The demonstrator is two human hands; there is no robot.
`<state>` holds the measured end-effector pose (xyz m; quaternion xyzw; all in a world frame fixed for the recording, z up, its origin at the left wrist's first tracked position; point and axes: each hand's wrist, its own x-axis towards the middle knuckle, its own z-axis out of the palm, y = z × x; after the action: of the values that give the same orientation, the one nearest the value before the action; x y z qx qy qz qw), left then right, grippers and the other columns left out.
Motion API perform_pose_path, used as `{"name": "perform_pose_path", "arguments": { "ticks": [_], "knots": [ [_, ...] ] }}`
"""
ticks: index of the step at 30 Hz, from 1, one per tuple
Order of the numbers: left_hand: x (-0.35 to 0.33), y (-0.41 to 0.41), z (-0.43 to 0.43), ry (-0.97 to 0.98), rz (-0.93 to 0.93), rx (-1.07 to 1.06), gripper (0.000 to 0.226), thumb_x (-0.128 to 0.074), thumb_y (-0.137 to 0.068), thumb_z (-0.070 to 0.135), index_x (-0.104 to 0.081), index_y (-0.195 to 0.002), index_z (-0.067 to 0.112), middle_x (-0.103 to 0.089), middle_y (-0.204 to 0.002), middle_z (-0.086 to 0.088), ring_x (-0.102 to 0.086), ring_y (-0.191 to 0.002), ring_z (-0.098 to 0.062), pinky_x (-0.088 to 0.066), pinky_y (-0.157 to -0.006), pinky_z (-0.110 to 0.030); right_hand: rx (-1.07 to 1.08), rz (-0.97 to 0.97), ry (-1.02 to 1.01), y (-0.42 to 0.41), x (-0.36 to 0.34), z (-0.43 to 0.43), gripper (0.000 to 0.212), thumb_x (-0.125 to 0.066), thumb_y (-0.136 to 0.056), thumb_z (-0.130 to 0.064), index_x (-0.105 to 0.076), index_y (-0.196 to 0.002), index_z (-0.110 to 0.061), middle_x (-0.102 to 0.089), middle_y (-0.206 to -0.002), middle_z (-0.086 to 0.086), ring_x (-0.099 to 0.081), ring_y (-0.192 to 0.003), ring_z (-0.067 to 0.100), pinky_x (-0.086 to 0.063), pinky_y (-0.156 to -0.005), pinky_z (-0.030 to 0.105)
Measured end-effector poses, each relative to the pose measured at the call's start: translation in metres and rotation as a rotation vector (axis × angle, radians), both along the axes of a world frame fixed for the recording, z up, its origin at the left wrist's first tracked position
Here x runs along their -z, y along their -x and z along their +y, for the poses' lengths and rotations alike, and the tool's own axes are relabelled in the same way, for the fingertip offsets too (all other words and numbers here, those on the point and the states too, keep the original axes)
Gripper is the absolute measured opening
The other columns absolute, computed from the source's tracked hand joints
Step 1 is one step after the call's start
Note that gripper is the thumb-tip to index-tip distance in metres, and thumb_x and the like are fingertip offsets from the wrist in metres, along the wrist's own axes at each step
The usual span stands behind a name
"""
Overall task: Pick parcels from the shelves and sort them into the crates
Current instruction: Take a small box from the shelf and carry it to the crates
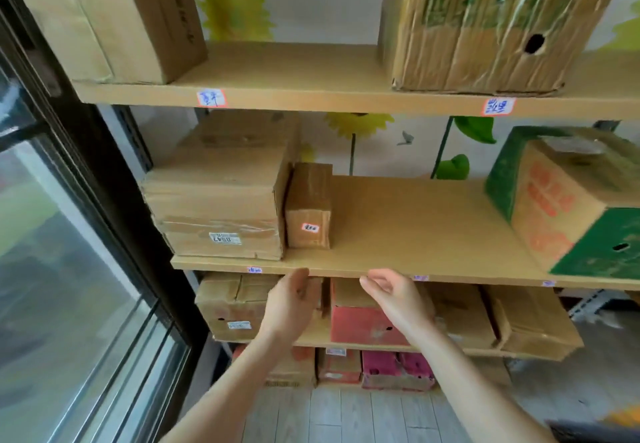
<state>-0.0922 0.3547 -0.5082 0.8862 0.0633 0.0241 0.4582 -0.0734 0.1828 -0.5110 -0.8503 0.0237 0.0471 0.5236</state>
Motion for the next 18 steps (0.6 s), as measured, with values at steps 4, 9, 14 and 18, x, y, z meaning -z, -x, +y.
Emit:
{"name": "perform_pose_path", "arguments": {
  "ticks": [4, 9, 14, 18],
  "knots": [
    [-0.019, -0.028, 0.019, -0.003, -0.006, -0.008, 0.046, -0.048, -0.095, 0.024, -0.042, -0.137, 0.009, -0.052, -0.136, -0.009, -0.048, -0.125, -0.021, -0.036, -0.097, -0.023, 0.045, -0.012, 0.017, -0.027, -0.007, 0.031, 0.038, -0.056, -0.091, -0.03, -0.056, -0.122, -0.008, -0.061, -0.121, 0.005, -0.053, -0.101, 0.01, -0.039, -0.085, 0.019],
    [-0.013, -0.069, 0.013, -0.024, -0.025, -0.013, 0.043, -0.047, -0.094, 0.019, -0.041, -0.133, 0.003, -0.047, -0.136, -0.015, -0.043, -0.127, -0.028, -0.036, -0.107, -0.036, 0.14, -0.008, -0.005, -0.089, -0.021, 0.051, 0.037, -0.051, -0.093, -0.031, -0.054, -0.122, -0.007, -0.059, -0.123, 0.008, -0.054, -0.109, 0.018, -0.041, -0.086, 0.024],
    [-0.006, -0.1, 0.001, 0.03, -0.043, -0.127, 0.042, -0.047, -0.091, 0.014, -0.037, -0.129, -0.003, -0.046, -0.128, -0.021, -0.043, -0.12, -0.034, -0.039, -0.101, -0.043, 0.124, 0.066, -0.051, -0.151, -0.023, 0.074, 0.06, -0.05, -0.092, -0.041, -0.036, -0.139, -0.006, -0.042, -0.144, 0.01, -0.043, -0.129, 0.025, -0.036, -0.101, 0.033],
    [-0.006, -0.112, -0.012, 0.126, -0.104, -0.216, 0.056, -0.048, -0.094, 0.017, -0.024, -0.142, 0.001, -0.04, -0.133, -0.017, -0.037, -0.128, -0.03, -0.029, -0.107, -0.028, 0.07, 0.256, -0.241, -0.173, -0.013, 0.075, 0.076, -0.057, -0.086, -0.047, -0.025, -0.145, -0.012, -0.033, -0.15, 0.007, -0.038, -0.134, 0.027, -0.036, -0.108, 0.044]
  ]
}}
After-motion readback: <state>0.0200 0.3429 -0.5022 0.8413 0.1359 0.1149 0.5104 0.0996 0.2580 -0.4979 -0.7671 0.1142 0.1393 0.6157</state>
